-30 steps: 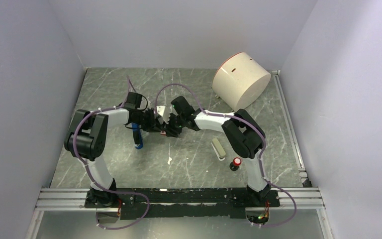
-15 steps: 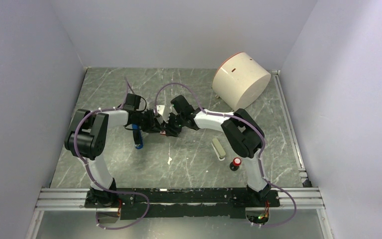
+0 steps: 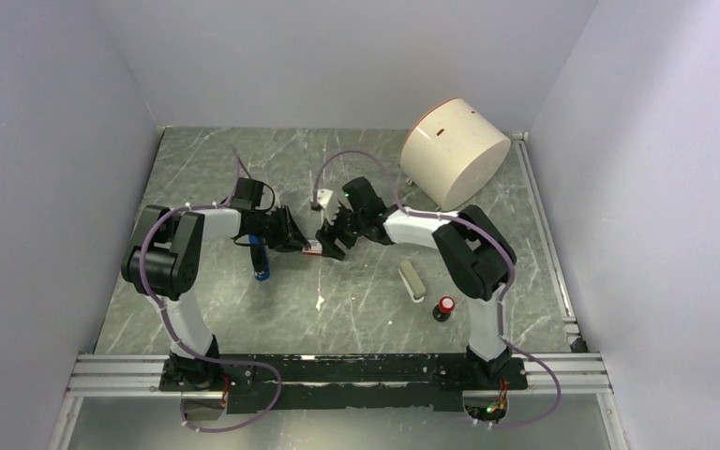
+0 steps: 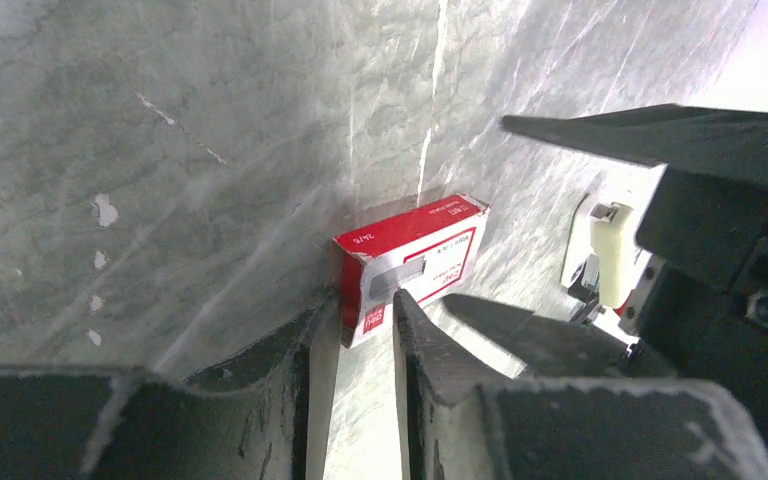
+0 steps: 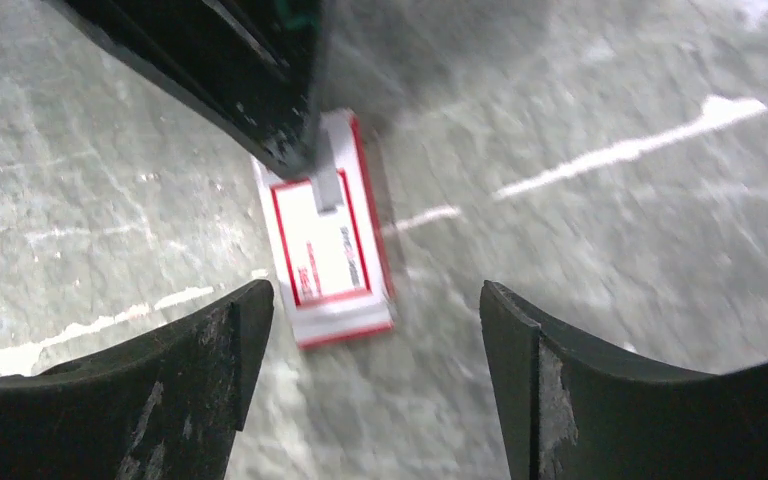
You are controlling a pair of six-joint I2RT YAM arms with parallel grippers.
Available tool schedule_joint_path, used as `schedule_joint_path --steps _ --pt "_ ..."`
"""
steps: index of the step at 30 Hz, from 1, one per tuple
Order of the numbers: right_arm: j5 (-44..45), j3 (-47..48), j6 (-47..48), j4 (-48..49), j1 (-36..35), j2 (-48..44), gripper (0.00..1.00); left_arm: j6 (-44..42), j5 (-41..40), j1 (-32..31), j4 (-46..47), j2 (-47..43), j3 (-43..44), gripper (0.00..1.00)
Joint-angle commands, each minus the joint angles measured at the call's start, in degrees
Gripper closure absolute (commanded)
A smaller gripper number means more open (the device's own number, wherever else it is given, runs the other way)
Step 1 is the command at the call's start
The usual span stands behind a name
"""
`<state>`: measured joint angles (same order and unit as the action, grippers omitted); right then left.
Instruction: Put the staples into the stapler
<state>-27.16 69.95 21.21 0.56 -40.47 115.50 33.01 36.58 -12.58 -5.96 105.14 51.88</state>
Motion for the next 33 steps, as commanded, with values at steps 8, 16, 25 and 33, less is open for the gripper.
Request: schedule_joint_path --steps 8,16,25,33 --pt "-4.9 -3.3 12.3 -9.0 2.4 -4.7 0.26 -0.4 2.2 0.4 -0.6 1.1 1.4 0.72" --pt "-3.9 -1.5 13.3 -9.2 1.5 -2.3 0.26 0.1 4.0 0.4 0.5 1.6 1.0 0.71" --pt "-1.1 1.7 16.4 -11.0 1.2 1.0 0.40 -0.8 2.9 0.4 -1.0 1.7 1.8 0.76" --pt "-3.4 5.2 19.0 -18.2 1.2 2.7 0.57 -1.2 3.1 0.4 -1.6 1.8 3.3 0.81"
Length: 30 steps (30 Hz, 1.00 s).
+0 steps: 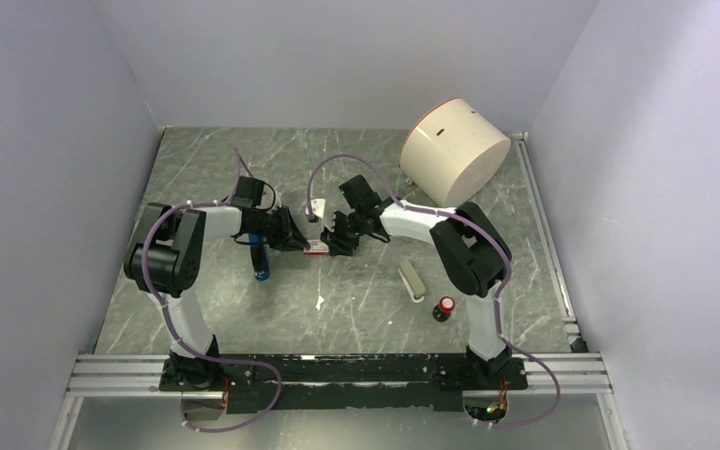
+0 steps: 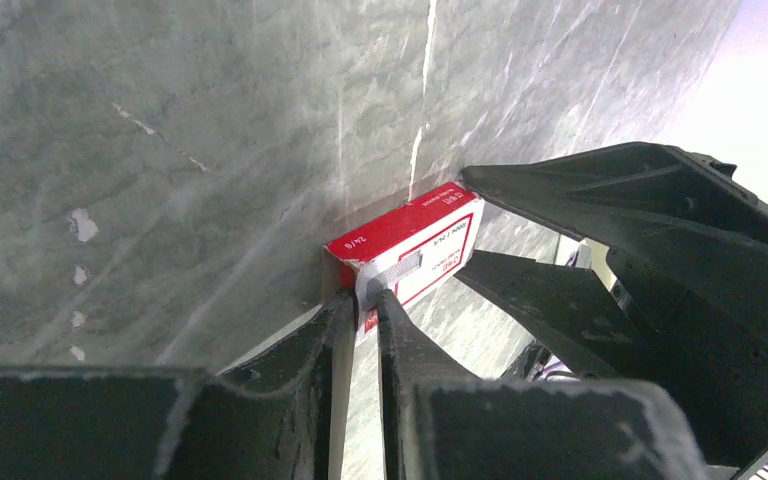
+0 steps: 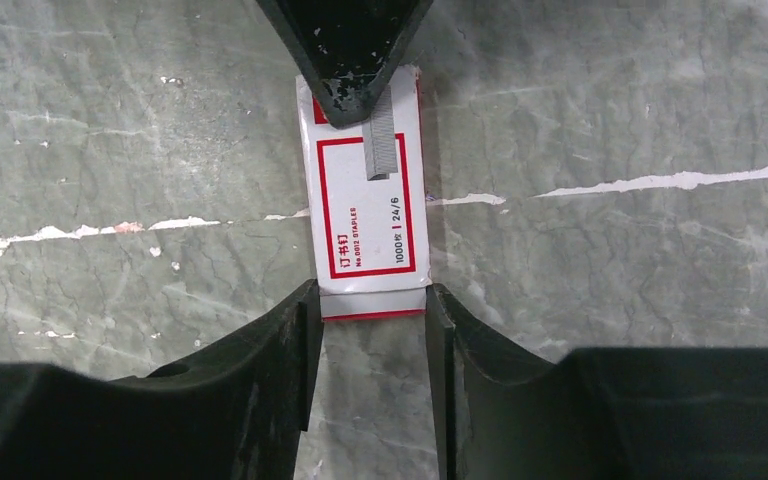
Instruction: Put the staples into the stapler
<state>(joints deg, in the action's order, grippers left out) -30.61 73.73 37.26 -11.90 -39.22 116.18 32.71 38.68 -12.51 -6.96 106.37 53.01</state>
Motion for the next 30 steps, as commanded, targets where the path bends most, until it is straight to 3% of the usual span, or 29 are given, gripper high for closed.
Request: schedule_joint_path --steps 1,9,18,24,30 --pt "0.1 1.2 3.2 -6.1 0.0 1.9 0.58 -0.9 1.0 0.4 -0.8 0.6 2.4 0.81" --pt "0.9 -0.9 3.3 -5.1 0.3 0.2 0.59 -1.8 0.7 0.4 -2.0 1.2 3.9 0.83" --pt "-0.4 -0.6 4.3 -6.8 1.1 -0.6 0.51 -2.0 0.6 0.4 -1.9 1.8 3.5 0.82" --pt "-3.9 0.8 5.7 -10.0 1.9 -0.3 0.47 -1.6 1.8 0.4 -1.2 1.0 3.2 0.73" --pt "-3.9 1.0 5.3 -8.2 1.9 0.1 0.47 -1.9 1.3 0.4 -2.0 1.6 3.4 0.74"
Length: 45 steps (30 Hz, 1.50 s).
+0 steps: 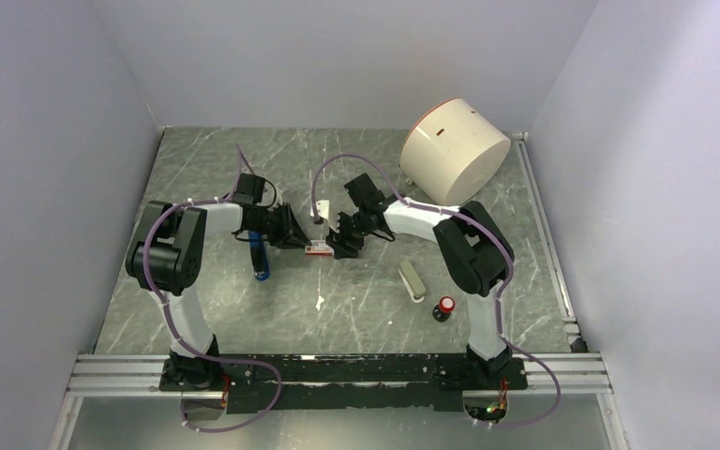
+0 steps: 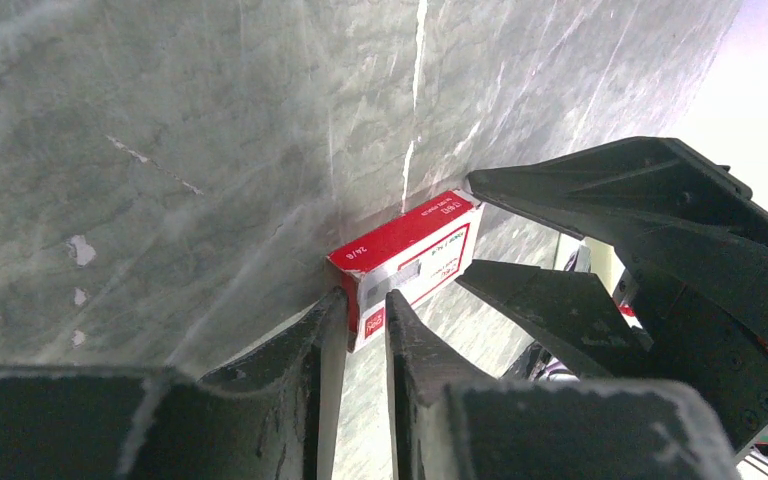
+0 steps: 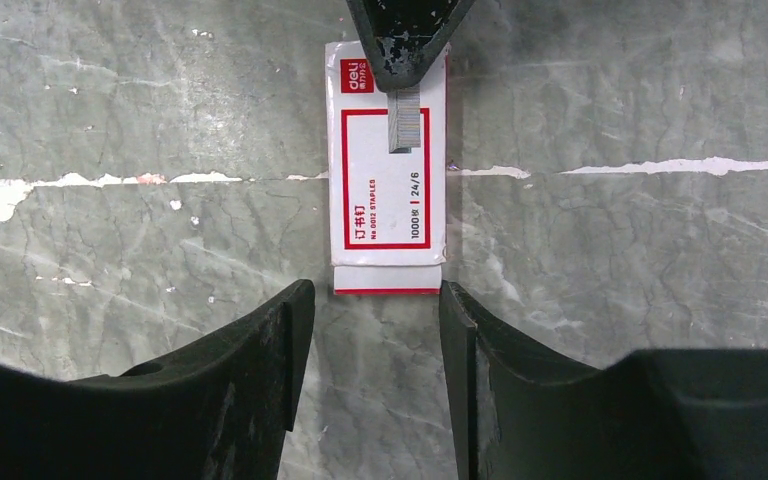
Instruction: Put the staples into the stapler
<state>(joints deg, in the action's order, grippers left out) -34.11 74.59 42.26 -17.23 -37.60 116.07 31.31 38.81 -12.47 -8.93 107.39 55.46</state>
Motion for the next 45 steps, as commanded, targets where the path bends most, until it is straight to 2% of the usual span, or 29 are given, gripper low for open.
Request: schedule_joint_path --steps 1,4,8,10,14,19,21,25,27,33,34,38,40,41,45 --pt "-0.4 0.1 0.1 -2.2 0.2 0.2 0.47 -0.4 1.2 0.3 0.0 0.7 1.0 0.75" --pt "0.5 -0.1 -0.9 0.3 0.2 0.4 0.39 -0.2 1.3 0.3 0.2 1.0 1.1 0.77" --pt "0.8 0.1 -1.0 1.4 0.1 1.2 0.37 -0.2 1.2 0.3 0.0 1.0 1.1 0.78" --pt "0.8 0.0 -1.0 1.9 0.2 1.4 0.38 -0.4 1.0 0.3 -0.4 1.1 1.2 0.79" --pt "0.2 0.3 -0.7 1.5 0.1 2.0 0.47 -0.5 1.2 0.3 -0.7 1.5 1.8 0.79" --pt "-0.4 -0.2 -1.3 2.6 0.1 1.9 0.50 -0.6 2.2 0.3 -0.7 1.9 2.5 0.81" --pt "-0.1 -0.5 -1.5 3.5 0.1 1.8 0.51 -0.8 2.4 0.3 -0.9 2.1 2.8 0.82" --pt "0.7 -0.6 -1.3 4.0 0.1 2.3 0.44 -0.5 3.6 0.3 -0.3 3.2 2.9 0.83" --pt "0.8 -0.6 -0.9 4.0 -0.1 2.3 0.44 -0.6 3.9 0.3 -0.2 3.4 3.1 0.84" --pt "0.9 0.2 0.5 1.6 -0.1 2.5 0.57 -2.4 3.1 0.6 -3.1 4.1 5.8 0.86" --pt "1.1 -0.1 0.6 1.4 -0.1 2.3 0.56 -2.7 3.2 0.7 -3.4 4.3 6.2 0.86" --pt "0.8 -0.2 1.4 -0.6 -0.1 1.9 0.42 -3.8 3.3 0.9 -4.9 5.4 7.9 0.86" --pt "0.1 0.6 1.8 -1.8 0.0 2.4 0.40 -3.9 3.6 0.9 -5.1 5.6 8.1 0.85" --pt "0.0 0.7 1.6 -1.6 -0.1 2.6 0.40 -3.9 3.7 0.9 -5.1 5.8 8.1 0.84" --pt "-0.4 1.2 1.4 -1.2 -0.1 3.0 0.54 -3.8 3.5 0.9 -5.0 6.0 7.9 0.83"
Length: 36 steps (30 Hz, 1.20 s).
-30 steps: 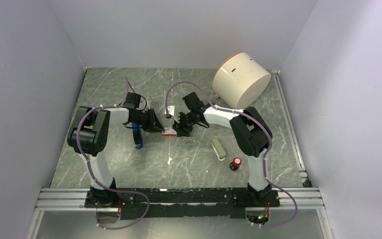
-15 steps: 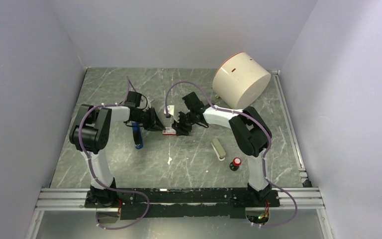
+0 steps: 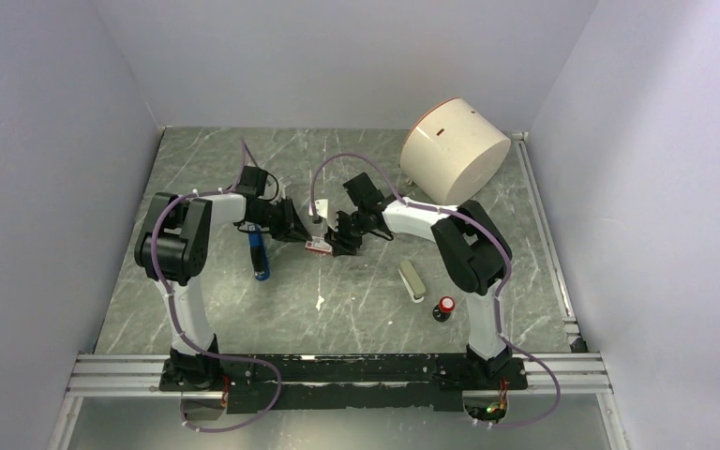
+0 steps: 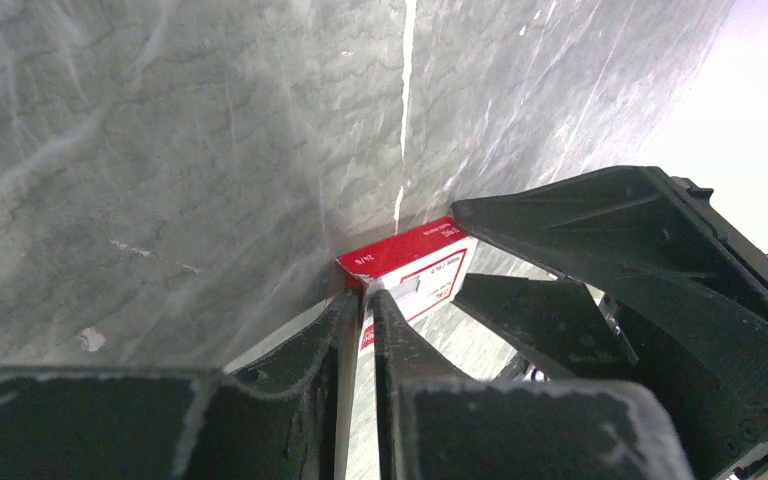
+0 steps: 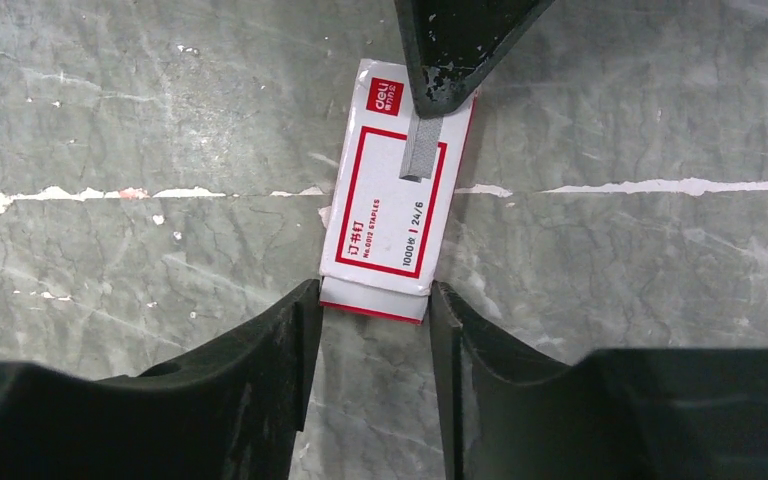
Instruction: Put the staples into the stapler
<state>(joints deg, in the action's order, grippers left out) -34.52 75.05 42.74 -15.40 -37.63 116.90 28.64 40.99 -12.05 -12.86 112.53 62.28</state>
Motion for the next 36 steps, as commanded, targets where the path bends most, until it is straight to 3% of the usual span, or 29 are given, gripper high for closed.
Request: schedule_joint_path --steps 1,5,9,26,36 --pt "0.0 0.7 0.8 -3.0 -0.1 2.1 0.56 -1.0 1.3 0.5 -1.0 0.9 0.9 0.83" --pt "1.0 -0.8 -0.4 -0.3 -0.2 1.5 0.58 -0.8 1.6 0.5 -0.5 0.9 0.7 0.84" --pt "1.4 -1.2 -0.6 0.2 -0.2 1.4 0.51 -1.1 1.2 0.5 -0.8 0.7 0.7 0.86" --pt "3.7 -1.9 0.3 -1.8 0.7 -0.3 0.58 -2.2 2.1 2.4 -1.1 0.4 1.0 0.87" --pt "3.0 -1.4 0.0 -1.8 0.8 -0.1 0.57 -1.3 6.4 2.2 2.2 0.3 -1.0 0.72"
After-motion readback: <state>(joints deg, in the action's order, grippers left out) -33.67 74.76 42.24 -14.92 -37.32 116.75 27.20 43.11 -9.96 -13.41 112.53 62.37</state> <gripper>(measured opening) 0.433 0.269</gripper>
